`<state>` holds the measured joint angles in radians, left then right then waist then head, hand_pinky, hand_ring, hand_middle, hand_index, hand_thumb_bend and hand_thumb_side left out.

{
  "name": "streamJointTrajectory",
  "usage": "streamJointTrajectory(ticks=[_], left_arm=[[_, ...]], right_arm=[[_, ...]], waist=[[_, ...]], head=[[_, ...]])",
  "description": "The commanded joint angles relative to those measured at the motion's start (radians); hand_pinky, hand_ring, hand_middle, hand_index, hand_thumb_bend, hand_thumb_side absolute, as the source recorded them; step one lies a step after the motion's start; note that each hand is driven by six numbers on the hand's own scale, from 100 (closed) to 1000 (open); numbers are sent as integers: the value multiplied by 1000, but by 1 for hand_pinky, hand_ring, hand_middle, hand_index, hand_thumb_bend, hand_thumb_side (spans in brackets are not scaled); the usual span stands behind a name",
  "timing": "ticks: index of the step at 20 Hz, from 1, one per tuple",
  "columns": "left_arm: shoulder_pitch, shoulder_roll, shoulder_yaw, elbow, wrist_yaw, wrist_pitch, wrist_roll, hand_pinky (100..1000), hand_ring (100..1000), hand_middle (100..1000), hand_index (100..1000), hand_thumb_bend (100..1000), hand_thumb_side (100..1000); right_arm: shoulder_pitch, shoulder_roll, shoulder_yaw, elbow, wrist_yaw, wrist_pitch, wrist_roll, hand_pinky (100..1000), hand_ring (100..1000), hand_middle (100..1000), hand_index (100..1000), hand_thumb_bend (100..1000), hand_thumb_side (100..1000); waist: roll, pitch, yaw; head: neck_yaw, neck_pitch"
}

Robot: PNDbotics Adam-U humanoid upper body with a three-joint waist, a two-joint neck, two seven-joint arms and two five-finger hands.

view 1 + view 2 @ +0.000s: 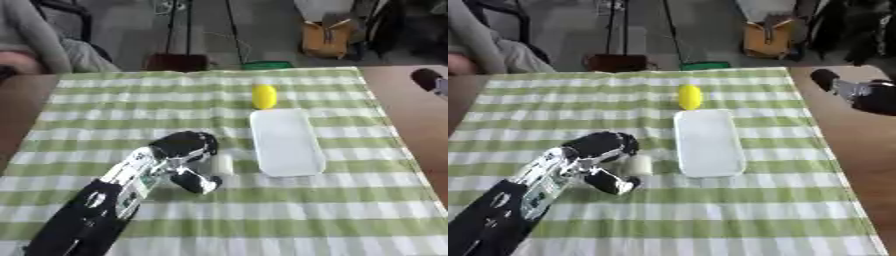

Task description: Pick up objects on the table and place them in the box.

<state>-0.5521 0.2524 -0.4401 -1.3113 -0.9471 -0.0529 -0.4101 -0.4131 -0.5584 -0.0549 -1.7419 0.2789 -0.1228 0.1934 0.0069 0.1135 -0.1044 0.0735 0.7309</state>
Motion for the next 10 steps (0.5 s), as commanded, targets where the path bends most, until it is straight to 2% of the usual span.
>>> streamJointTrajectory(ticks=[1, 5, 10], left_arm=[[-10, -2, 8, 1, 26, 9, 27, 794, 725, 769, 587, 100, 356], [-8, 5, 22, -17, 89, 22, 30, 789, 717, 772, 587, 100, 371], [-39, 40, 52, -135, 158, 57, 19, 788, 713, 774, 587, 100, 377]], right_arm=[[-15, -18, -8, -15, -6, -1, 2, 539, 557, 660, 849, 588, 416], [-15, -19, -8, -15, -6, -1, 1, 540, 557, 660, 849, 586, 416], [-13, -20, -9, -15, -5, -1, 0, 540, 557, 660, 849, 583, 418]], waist=[[-5, -9, -2], [-6, -9, -2], [-5, -12, 1]], head=[[2, -1], [1, -1], [-2, 2]])
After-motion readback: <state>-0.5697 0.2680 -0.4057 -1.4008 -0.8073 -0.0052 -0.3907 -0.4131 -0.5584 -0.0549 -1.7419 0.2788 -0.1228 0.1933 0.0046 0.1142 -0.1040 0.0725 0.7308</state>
